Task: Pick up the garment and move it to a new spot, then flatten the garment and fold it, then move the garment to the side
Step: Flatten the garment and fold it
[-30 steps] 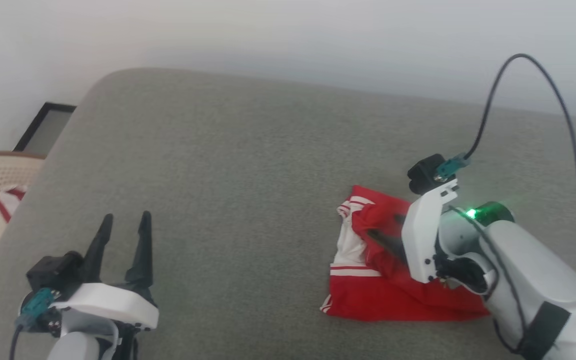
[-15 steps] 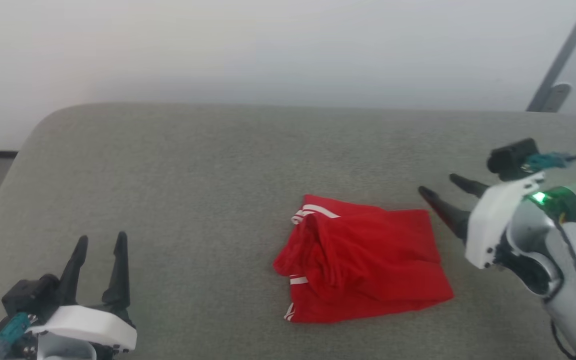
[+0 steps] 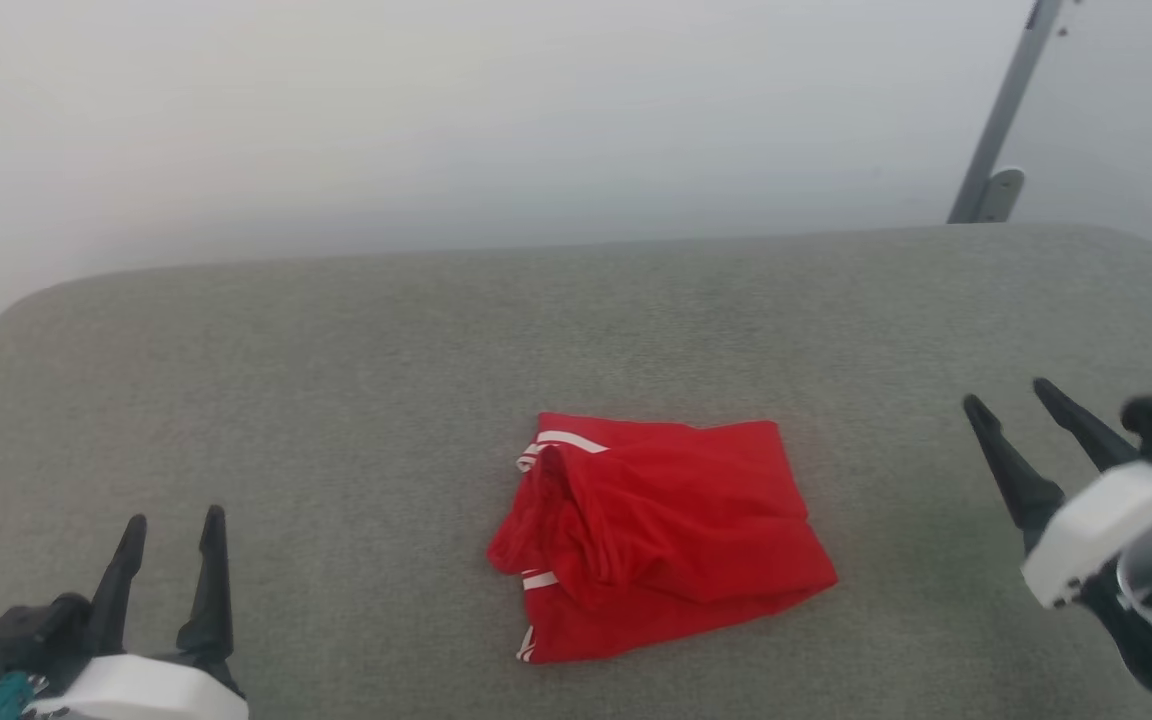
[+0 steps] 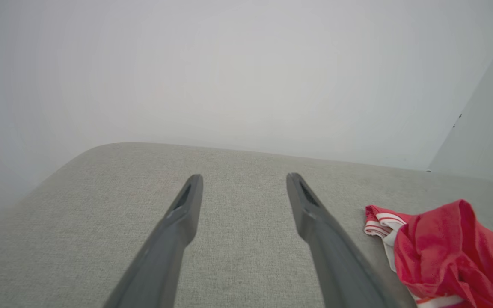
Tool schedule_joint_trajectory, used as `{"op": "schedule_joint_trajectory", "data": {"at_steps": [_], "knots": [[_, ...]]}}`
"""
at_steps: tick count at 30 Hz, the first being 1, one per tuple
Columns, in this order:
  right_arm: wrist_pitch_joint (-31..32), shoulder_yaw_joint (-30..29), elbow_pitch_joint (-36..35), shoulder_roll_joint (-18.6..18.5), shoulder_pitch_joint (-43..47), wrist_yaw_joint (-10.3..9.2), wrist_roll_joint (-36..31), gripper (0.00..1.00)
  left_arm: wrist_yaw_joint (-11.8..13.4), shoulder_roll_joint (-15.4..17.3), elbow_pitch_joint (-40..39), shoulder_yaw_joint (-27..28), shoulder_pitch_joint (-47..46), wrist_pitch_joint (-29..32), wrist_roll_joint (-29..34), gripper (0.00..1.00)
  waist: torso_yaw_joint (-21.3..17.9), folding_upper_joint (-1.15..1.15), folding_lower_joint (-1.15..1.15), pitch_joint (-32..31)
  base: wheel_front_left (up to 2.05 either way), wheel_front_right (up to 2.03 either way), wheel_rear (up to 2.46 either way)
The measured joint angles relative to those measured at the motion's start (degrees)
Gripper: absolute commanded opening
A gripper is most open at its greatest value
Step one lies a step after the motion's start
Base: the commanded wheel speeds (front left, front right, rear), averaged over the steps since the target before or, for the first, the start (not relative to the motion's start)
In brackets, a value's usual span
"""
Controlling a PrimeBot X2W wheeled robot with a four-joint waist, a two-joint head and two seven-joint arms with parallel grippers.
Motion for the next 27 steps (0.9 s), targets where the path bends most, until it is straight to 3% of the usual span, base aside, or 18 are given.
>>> {"op": "schedule_joint_trajectory", "data": {"at_steps": [12,27], "knots": [[-7.89,-7.24,-0.01,4.49,9.01,0.0,-5.6,1.0,-0.09,-0.63,-0.53,2.35,2.7,0.0,0.43,1.0,-1.95,0.0,0.0,-0.75,0.0,0.0,0.0],[-10.79,-12.48,-1.96,8.24,14.6,0.0,-9.94,1.0,-0.81,-1.25,-0.62,4.11,3.24,0.0,1.49,1.0,-1.32,0.0,0.0,-0.88,0.0,0.0,0.0]]}}
